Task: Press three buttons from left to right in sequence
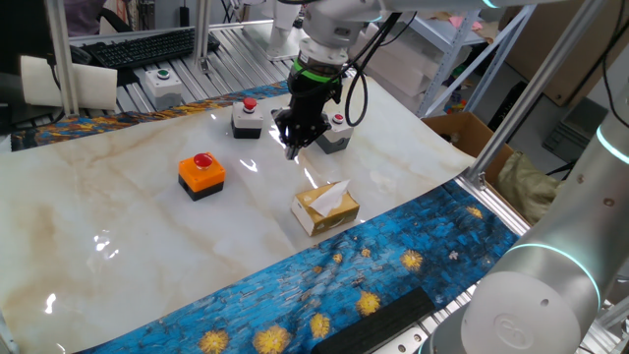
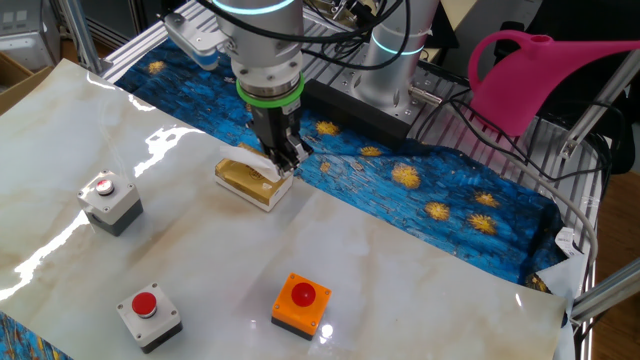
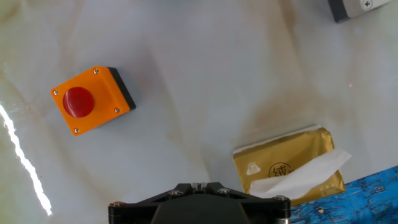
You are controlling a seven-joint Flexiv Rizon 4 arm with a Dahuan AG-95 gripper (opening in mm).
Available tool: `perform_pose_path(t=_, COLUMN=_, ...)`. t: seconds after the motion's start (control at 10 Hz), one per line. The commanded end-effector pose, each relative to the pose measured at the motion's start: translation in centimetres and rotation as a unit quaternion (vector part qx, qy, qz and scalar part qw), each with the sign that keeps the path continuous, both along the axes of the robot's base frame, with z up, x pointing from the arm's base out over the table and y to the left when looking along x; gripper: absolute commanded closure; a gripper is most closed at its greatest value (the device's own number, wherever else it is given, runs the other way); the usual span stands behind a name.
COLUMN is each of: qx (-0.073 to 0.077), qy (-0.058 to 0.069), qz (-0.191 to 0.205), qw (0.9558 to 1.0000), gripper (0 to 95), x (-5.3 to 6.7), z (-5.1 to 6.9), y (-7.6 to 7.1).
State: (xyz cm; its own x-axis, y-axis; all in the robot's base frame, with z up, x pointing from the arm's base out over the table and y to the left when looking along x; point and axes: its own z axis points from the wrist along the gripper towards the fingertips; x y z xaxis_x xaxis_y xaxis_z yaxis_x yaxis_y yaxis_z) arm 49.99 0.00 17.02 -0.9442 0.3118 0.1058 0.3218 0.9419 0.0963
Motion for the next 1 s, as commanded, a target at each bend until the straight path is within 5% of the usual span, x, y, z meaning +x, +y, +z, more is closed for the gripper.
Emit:
perform_pose_path(t=0.1, qx=0.002, qy=-0.011, qz=0.015, qw=0.9998, gripper=95.0, x=0.01, z=-0.02, y=0.0)
perform_pose_path(t=1.0, qx=0.005, qy=-0.018, qz=0.054, qw=0.9984, gripper=95.0, x=0.01, z=-0.02, y=0.0)
